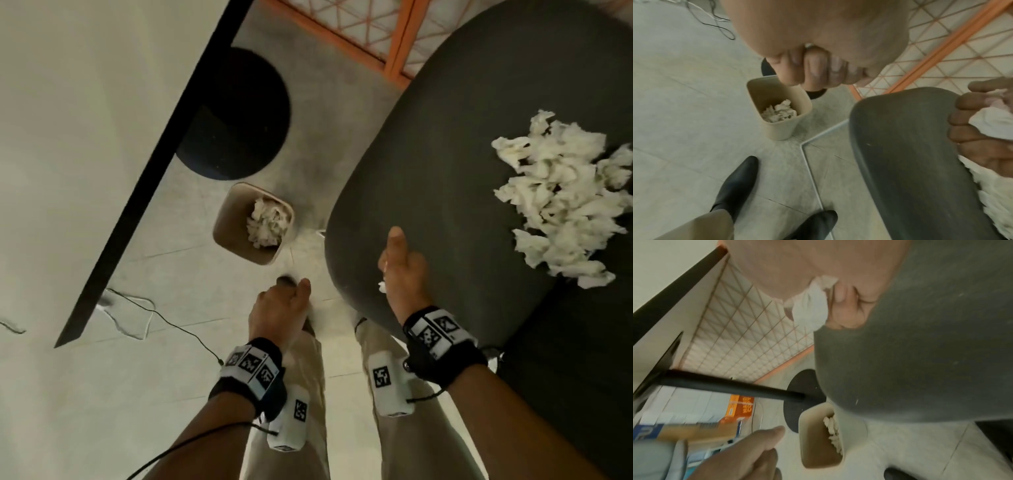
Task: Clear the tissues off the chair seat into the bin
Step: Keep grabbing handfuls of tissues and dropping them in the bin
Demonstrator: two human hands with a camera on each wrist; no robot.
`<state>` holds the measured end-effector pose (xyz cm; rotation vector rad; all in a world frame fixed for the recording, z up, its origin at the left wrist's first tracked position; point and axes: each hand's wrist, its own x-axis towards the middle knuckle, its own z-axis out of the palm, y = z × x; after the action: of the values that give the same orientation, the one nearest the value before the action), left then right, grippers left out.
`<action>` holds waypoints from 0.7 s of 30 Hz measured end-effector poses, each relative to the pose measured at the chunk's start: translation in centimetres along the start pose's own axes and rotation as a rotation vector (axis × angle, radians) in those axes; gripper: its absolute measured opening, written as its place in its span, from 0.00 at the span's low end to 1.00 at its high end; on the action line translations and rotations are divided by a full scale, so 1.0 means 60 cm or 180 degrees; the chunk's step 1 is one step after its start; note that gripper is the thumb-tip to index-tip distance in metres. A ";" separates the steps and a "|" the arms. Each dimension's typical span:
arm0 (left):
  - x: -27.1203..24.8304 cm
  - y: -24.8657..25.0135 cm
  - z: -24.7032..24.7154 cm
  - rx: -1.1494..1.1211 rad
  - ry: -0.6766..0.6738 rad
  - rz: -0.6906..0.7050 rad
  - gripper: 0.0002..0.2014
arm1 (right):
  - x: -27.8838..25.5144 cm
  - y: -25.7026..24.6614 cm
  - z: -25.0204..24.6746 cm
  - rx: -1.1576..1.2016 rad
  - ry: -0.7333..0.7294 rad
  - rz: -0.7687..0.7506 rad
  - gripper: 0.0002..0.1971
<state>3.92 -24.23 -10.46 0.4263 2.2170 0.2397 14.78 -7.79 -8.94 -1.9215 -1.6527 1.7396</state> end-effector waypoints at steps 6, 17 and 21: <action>0.039 -0.109 -0.051 -0.1254 -0.0293 -0.0433 0.07 | -0.025 0.010 0.151 -0.0817 -0.1067 -0.0582 0.12; 0.236 -0.252 -0.043 -0.1714 -0.0070 -0.0530 0.07 | 0.068 0.050 0.402 -0.1112 -0.1570 -0.0246 0.13; 0.300 -0.270 -0.034 -0.1754 0.0023 -0.0686 0.08 | 0.122 0.036 0.440 -0.0918 -0.1720 0.0169 0.23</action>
<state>-11.77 -32.37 -27.11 -0.1135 2.0716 0.7093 -5.08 -18.45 -24.70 -1.6968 -2.1400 2.3043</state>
